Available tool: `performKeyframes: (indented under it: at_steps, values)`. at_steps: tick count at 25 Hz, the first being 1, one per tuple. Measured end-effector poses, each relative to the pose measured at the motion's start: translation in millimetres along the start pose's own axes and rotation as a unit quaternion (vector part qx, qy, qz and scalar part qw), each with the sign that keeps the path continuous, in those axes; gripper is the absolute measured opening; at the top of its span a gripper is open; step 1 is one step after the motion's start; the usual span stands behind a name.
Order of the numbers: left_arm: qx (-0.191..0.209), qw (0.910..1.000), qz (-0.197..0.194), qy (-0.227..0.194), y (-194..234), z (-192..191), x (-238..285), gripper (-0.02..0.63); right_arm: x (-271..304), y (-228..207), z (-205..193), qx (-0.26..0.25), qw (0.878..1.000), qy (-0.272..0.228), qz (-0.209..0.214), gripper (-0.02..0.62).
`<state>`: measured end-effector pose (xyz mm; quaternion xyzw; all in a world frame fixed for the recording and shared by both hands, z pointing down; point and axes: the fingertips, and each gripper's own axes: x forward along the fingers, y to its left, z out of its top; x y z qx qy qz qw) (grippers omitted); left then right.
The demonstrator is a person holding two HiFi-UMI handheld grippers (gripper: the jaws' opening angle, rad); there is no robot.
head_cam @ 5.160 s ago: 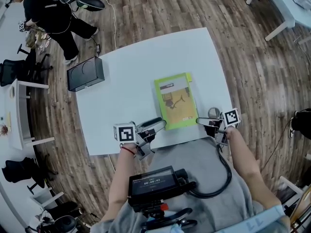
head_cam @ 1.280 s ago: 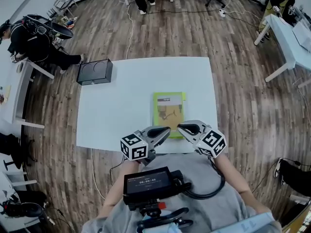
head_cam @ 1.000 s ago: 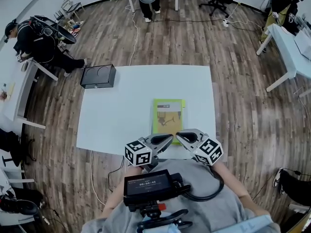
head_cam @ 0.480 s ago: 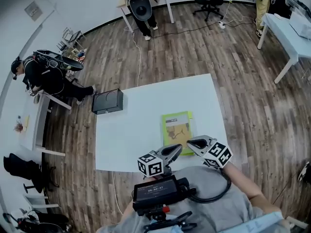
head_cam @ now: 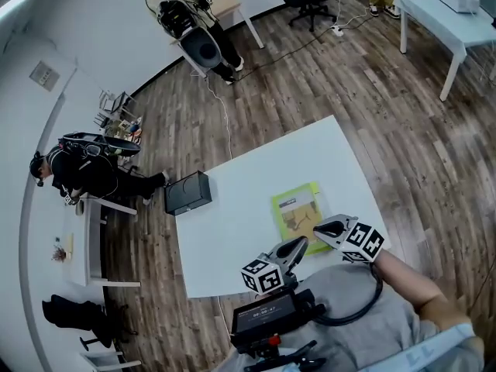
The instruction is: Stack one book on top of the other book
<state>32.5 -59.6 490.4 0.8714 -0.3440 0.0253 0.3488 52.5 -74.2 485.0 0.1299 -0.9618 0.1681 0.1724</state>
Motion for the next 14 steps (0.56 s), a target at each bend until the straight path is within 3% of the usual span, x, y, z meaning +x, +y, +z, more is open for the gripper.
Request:
performKeyframes:
  at_steps: [14]
  values:
    - [0.004,0.9999,-0.013,0.010,-2.0,-3.1,-6.6,0.018,8.0,8.3,-1.7,0.001,1.000,-0.006,0.002,0.028]
